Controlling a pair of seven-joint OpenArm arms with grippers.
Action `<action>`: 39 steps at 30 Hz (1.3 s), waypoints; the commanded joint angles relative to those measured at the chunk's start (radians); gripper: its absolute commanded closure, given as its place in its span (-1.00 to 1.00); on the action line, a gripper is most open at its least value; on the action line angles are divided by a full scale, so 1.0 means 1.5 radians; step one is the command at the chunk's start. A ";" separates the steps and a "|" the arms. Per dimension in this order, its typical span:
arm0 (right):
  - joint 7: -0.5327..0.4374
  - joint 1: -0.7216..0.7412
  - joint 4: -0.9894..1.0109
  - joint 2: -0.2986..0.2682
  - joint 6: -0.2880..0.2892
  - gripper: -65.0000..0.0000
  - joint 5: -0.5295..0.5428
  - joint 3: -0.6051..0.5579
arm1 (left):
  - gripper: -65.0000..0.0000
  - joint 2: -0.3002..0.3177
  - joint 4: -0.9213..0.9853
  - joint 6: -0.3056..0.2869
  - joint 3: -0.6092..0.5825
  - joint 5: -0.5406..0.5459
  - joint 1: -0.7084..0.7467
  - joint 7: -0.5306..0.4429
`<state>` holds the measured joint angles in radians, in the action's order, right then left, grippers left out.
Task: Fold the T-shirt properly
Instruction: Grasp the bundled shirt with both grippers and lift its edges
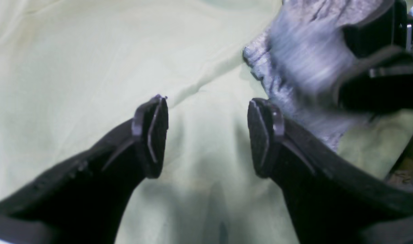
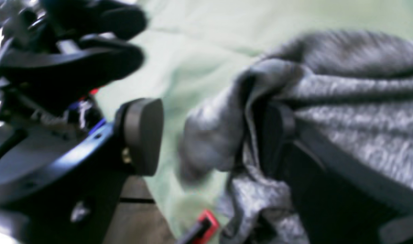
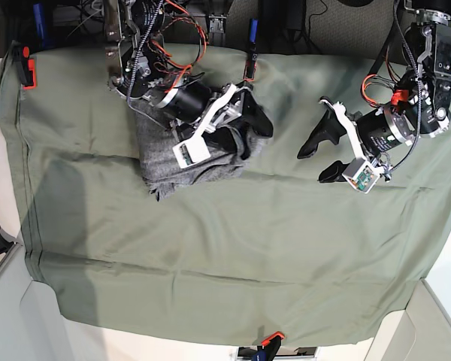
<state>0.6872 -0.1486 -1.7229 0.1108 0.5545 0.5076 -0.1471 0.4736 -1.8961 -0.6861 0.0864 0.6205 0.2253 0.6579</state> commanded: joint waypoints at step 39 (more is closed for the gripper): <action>-0.112 0.197 0.135 -0.103 -0.055 1.00 -0.222 0.148 | 1.00 -0.053 0.041 -0.008 -0.402 -0.146 -0.051 -0.038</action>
<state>0.5465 0.1223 -1.5040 -0.0406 0.4675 0.1646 0.0757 0.3935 -1.8221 -0.6903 -0.5179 0.3855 0.1593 0.6266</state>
